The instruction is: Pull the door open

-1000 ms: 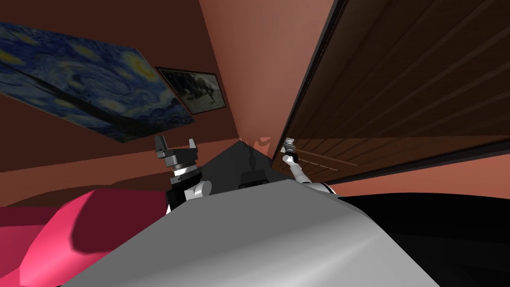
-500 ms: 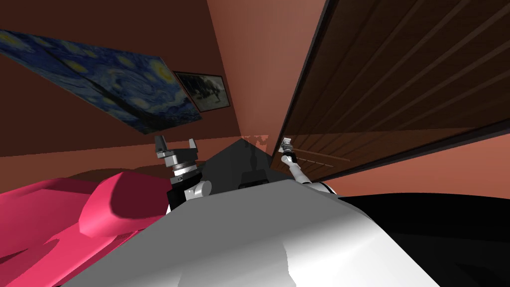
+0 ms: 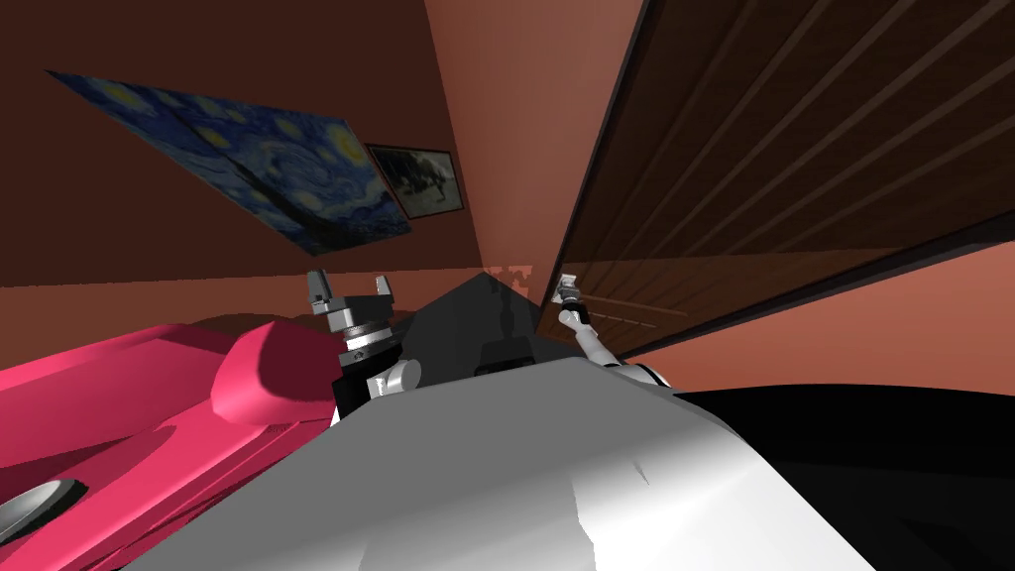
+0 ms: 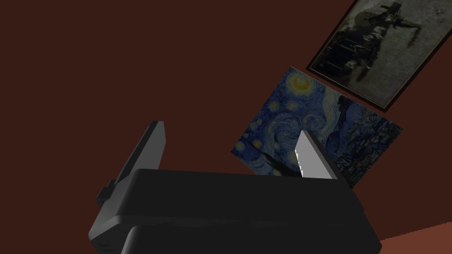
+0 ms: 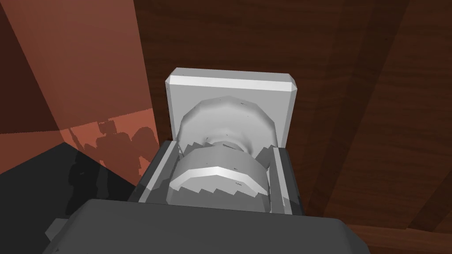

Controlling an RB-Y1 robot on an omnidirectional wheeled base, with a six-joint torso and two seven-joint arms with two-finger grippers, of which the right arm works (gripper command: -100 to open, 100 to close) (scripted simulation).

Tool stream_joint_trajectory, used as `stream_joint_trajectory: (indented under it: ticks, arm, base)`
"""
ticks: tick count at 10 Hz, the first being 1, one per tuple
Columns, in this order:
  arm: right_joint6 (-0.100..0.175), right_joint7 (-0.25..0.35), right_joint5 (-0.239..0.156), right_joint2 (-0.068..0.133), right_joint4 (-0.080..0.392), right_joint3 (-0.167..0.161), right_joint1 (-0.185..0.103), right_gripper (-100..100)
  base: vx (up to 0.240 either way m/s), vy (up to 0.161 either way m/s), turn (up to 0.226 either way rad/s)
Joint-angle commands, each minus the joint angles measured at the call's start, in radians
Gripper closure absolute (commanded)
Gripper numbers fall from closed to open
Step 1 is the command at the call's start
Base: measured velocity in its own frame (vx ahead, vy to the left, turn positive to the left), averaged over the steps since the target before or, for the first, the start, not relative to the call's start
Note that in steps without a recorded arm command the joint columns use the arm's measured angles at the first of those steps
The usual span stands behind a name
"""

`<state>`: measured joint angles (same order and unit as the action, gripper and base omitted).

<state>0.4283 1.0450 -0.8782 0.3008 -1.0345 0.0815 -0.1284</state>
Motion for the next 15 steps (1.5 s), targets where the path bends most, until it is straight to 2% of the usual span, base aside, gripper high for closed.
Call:
stream_joint_trajectory:
  ticks: [1,8,9,15]
  arm:
    - [-0.003,0.013,0.004,0.006,-0.009,-0.019,0.007,100]
    - [-0.011,0.071,0.017,0.041,-0.047,-0.089,0.033,100]
    - [-0.009,0.068,0.017,0.04,-0.04,-0.085,0.03,100]
    - [-0.009,0.115,0.023,0.075,-0.074,-0.146,0.055,100]
  base:
    - [-0.218,-0.025,0.119]
    - [-0.233,-0.032,0.105]
    - [-0.096,-0.01,0.029]
    - [-0.173,-0.036,0.094]
